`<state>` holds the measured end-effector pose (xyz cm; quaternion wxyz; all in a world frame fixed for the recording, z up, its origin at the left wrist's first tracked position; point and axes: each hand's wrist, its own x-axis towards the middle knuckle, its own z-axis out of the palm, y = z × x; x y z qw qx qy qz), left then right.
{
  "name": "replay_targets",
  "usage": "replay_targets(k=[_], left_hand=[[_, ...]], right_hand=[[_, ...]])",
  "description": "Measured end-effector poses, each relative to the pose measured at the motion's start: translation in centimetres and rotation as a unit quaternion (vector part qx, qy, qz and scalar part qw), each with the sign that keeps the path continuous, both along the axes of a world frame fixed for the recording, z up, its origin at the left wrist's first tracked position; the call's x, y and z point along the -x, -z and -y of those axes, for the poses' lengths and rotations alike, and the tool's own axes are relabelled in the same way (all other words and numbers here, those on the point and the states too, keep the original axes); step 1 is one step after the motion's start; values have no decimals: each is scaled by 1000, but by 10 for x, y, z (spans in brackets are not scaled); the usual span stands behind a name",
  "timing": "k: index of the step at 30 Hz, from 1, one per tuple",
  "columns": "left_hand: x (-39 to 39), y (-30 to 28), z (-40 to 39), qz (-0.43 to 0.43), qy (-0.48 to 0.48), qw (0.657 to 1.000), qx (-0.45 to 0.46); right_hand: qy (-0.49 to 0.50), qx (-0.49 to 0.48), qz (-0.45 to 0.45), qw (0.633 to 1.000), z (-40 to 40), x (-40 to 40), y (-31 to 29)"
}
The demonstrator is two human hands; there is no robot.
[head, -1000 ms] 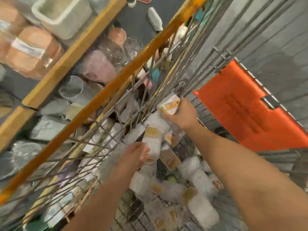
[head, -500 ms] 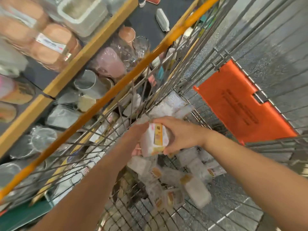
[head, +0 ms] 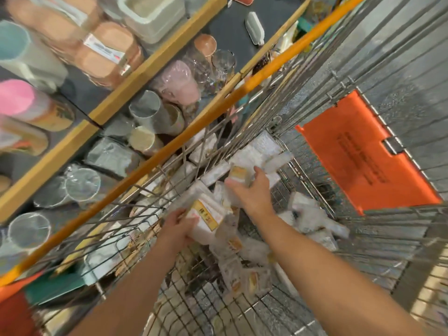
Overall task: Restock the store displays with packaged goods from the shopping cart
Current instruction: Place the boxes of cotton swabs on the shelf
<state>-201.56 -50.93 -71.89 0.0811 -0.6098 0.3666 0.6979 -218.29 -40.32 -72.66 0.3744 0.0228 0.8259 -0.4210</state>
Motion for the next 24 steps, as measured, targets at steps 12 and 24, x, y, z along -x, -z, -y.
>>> replay_targets(k=[12, 24], left_hand=[[-21, -3, -12, -46, -6, 999, -17], [-21, -11, -11, -160, 11, 985, -62]], right_hand=[[111, -21, 25, 993, -38, 9, 19], [182, 230, 242, 925, -89, 16, -2]])
